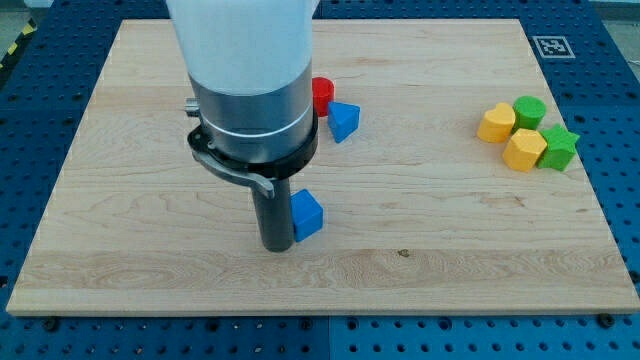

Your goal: Push the blue cube diagonally to the bottom left side of the blue triangle

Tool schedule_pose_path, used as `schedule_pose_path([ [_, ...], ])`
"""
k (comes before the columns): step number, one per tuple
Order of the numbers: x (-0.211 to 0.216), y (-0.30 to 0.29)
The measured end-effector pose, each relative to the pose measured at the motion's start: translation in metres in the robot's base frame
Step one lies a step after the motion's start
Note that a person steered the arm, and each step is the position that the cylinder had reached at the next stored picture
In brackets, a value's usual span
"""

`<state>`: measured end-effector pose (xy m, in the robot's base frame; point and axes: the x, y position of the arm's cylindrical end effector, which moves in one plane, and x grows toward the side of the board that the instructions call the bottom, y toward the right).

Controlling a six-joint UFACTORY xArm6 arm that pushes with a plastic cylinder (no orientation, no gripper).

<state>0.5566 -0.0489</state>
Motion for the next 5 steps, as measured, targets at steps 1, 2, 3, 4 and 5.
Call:
schedule_pose_path([
  [1,-0.017,0.0],
  [2,-0.033,0.0],
  [3,-0.037,0.0],
  [4,-0.036,0.0],
  [5,-0.029,0.0],
])
